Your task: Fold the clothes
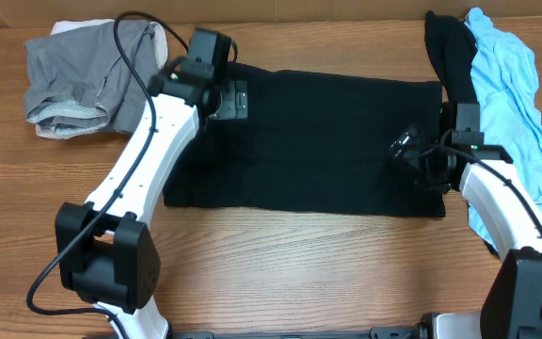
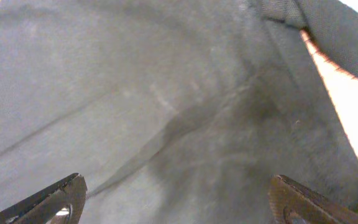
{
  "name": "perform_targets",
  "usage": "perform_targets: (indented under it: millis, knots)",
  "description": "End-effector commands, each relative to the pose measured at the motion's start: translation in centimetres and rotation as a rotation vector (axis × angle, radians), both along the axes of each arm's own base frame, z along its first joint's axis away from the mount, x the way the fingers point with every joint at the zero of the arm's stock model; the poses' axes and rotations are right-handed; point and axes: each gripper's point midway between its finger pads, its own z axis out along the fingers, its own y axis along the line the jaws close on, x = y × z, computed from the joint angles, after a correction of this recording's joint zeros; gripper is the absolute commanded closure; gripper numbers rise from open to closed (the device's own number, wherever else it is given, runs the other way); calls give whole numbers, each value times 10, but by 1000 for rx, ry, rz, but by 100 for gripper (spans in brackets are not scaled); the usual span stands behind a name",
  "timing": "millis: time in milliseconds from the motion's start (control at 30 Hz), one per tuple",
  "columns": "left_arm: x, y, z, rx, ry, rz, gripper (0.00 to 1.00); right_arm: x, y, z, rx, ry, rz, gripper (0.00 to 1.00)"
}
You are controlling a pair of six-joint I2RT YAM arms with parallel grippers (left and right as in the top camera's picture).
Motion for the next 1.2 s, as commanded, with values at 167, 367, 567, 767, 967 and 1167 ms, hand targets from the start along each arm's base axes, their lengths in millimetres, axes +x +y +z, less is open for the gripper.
perform_targets:
  millis: [167,367,567,767,967,1167]
  knots:
    - [-15,-10,68,19,9,-133,0,8,16,42,58,-7,102,3]
    - [-21,-17,102,-51,-16,-131,0,7,18,94,21,5,165,1]
    - [-1,-4,134,-149,-116,-43,0,8,19,163,-16,-67,248,0]
    - [54,13,125,-245,-190,-8,0,14,8,191,-75,-123,235,0]
    - [124,20,72,-273,-247,40,0,22,8,178,-71,-96,237,0]
    - [171,9,7,-282,-270,34,0,30,7,155,-66,-35,238,0]
